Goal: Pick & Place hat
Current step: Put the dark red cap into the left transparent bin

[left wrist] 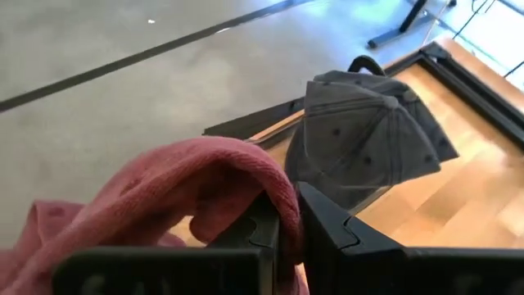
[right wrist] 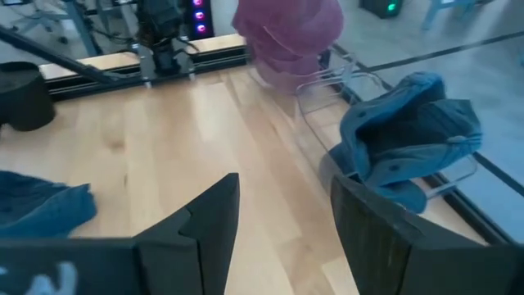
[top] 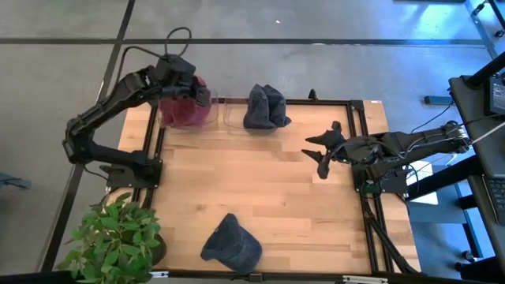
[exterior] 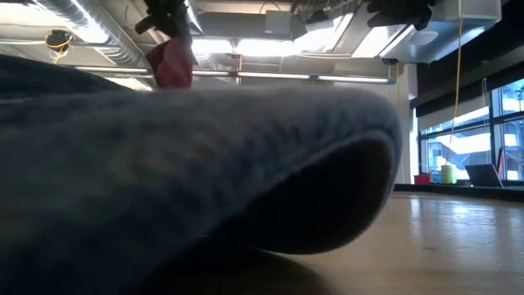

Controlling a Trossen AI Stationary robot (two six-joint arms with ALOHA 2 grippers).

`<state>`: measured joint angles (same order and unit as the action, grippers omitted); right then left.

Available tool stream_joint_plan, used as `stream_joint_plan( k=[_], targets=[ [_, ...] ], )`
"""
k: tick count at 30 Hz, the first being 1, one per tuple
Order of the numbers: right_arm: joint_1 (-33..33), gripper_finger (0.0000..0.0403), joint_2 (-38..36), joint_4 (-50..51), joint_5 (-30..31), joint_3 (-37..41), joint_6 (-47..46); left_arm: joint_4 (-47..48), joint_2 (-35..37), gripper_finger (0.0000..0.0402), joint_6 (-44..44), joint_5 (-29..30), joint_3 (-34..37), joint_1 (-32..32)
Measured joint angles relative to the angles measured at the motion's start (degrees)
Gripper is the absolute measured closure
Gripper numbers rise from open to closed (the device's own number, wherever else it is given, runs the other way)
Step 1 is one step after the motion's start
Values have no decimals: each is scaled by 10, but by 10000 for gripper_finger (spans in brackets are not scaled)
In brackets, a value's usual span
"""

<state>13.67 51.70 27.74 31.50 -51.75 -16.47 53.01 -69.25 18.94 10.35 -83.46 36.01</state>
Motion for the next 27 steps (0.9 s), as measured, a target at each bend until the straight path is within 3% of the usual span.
stream_joint_plan(
  k=[9, 15, 27],
  targets=[
    [0, 209, 40, -5, 47, 0, -30, 24, -16, 379, -110, -55, -1, 65],
    [0, 209, 74, -6, 49, 0, -45, 52, -33, 379, -165, -37, -1, 67],
    [-30, 209, 98, -6, 43, 0, -75, 63, -16, 379, -167, 10, -1, 56]
  ],
)
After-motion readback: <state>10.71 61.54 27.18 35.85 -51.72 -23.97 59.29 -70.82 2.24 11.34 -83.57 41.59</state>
